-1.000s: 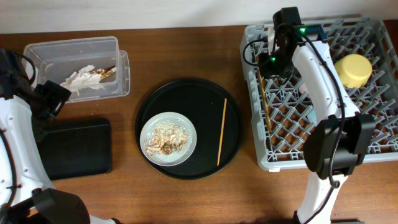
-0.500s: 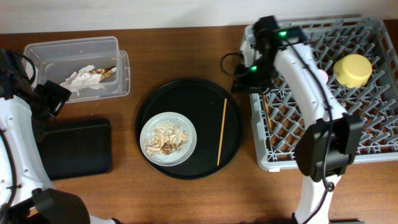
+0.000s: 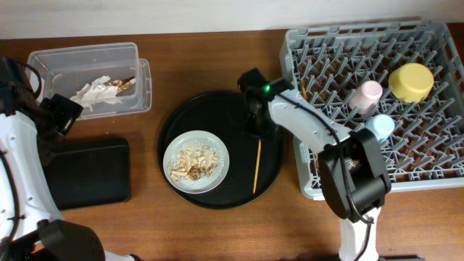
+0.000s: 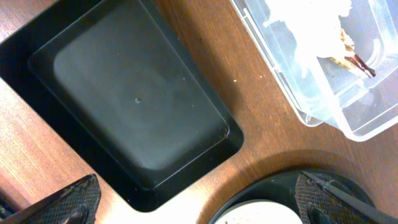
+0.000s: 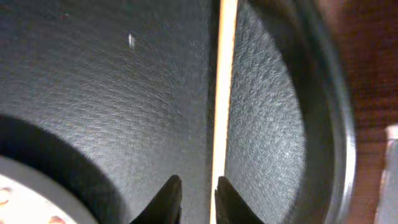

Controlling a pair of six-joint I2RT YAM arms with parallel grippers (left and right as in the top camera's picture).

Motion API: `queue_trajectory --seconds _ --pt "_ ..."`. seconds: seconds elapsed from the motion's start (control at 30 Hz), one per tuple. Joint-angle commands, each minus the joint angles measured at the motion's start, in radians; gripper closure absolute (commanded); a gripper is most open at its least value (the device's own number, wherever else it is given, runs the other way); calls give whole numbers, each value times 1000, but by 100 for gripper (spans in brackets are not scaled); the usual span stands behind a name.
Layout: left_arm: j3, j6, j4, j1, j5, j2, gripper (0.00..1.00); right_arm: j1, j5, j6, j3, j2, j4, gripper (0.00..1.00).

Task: Sort waste into correct bins and load items into the dishwasher rack
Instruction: 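Grasp the second chopstick on the round tray with the right gripper, then carry the second chopstick into the rack and release it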

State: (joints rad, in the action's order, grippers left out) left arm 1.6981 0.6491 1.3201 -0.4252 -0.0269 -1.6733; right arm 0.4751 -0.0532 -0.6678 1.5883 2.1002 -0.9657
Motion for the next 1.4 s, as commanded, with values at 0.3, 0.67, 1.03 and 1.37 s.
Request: queue_trajectory --seconds 0.3,0.67,1.03,1.37 --pt "4 10 -1 -6 -7 17 1 9 58 -74 -111 0 84 80" --pt "4 10 -1 -6 -7 17 1 -5 -6 -47 -91 -22 75 96" --pt "4 10 -1 -6 -7 17 1 -294 -22 485 477 -113 -275 96" --pt "4 10 -1 -6 -7 17 1 -385 -21 713 480 -41 -216 96"
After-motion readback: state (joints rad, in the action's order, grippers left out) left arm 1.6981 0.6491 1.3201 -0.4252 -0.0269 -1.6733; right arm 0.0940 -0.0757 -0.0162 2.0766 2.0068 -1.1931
